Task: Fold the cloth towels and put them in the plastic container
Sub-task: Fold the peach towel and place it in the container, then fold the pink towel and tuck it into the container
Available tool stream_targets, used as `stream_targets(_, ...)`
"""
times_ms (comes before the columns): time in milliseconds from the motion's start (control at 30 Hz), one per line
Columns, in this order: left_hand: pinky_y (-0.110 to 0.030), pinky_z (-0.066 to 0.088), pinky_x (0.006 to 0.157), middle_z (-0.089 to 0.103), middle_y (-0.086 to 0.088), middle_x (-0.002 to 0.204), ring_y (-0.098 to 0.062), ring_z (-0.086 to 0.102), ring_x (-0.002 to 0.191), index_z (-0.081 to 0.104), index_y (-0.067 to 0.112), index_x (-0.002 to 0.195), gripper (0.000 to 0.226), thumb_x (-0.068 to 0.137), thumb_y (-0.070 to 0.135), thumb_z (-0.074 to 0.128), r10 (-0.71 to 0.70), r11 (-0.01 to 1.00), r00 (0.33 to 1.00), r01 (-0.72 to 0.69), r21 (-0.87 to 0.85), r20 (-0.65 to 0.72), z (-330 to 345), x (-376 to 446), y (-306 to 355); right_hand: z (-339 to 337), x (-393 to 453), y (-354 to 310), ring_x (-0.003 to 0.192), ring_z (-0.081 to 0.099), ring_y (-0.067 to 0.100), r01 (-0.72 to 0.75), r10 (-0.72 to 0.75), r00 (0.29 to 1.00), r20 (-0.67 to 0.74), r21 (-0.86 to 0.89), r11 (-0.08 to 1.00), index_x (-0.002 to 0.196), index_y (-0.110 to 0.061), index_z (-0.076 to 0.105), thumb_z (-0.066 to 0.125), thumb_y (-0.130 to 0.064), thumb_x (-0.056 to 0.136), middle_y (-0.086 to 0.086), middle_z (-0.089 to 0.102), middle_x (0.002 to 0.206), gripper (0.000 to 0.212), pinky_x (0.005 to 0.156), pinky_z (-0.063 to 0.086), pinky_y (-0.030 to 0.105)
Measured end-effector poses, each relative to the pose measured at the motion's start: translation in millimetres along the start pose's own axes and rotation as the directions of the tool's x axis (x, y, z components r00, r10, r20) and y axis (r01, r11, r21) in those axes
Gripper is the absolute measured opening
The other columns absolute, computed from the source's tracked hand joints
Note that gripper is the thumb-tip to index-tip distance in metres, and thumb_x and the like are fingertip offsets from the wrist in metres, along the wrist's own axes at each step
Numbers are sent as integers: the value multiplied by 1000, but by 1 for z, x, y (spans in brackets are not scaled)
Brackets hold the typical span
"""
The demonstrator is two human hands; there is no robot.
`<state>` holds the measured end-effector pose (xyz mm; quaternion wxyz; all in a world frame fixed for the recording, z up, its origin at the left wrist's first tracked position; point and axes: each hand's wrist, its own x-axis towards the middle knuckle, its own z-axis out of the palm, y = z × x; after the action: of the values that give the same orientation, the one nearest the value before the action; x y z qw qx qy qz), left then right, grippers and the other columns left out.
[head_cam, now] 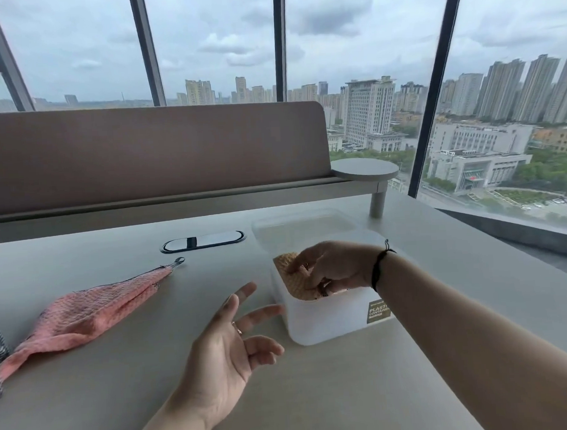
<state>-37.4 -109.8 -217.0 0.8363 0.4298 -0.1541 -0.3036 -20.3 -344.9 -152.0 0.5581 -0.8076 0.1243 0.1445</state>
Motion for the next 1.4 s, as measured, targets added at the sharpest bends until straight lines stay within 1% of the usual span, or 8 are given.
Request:
stream_targets(233,-34,53,54,66,-29,112,-35,63,59,62,20,128,72,65,50,81,-2,999,1000,2,-37,-16,-2,4,-3,14,-1,-7,59,53,16,-28,-73,988,-133,-635,772,120,-32,61,70,-8,76,2,56,90,51,46,39,19)
stream_targets(433,-32,51,59,71,-19,99,-27,66,72,68,13,114,42,79,35,64,190,960,967,-146,240,-171,-9,8,-4,27,-9,-8,120,51,27,4,-180,978,-101,-862,507,121,-8,63,46,-33,97,11,64,118,39,91,30,18)
stream_targets(567,-36,50,90,70,7,106,-18,62,104,70,23,108,29,81,31,76,604,390,762,-30,920,-232,-46,16,12,23,0,1,124,53,22,-26,-189,975,-116,-907,420,118,-19,64,39,-42,96,-1,69,120,41,113,30,33)
stream_targets(700,-45,31,115,46,-7,149,-31,37,140,48,20,140,64,84,47,66,642,13,686,436,900,-342,-114,13,44,16,-21,-7,123,46,21,-57,-252,945,-211,-861,506,126,-34,61,61,-28,86,-2,54,131,40,99,45,36)
stream_targets(800,-46,22,120,34,-10,159,-31,27,147,30,18,151,80,87,61,50,537,-85,710,583,808,-456,-142,-3,58,33,-33,-1,114,56,22,-31,-528,768,-362,-845,534,115,-34,66,60,-28,91,-3,61,125,26,87,50,36)
stream_targets(933,-42,32,113,55,-2,143,-28,45,135,46,21,142,62,90,56,50,563,-164,748,517,840,-351,-132,-18,60,94,-51,17,92,62,26,248,-844,422,-330,-854,457,93,-23,72,67,-19,86,-4,69,94,9,77,45,34)
stream_targets(1233,-28,46,67,65,5,73,-13,64,74,61,30,83,34,86,62,51,402,-302,913,64,951,67,-65,-60,29,177,-35,52,146,25,12,418,-646,763,19,-777,471,146,-39,31,46,-66,78,-11,30,155,75,119,19,29)
stream_targets(1400,-28,45,53,63,6,59,-9,57,54,73,26,81,31,91,49,55,388,-98,897,-187,977,211,-68,-77,43,172,-36,55,130,44,4,424,-647,762,-18,-741,521,132,-41,53,22,-82,84,-20,51,138,71,111,30,24)
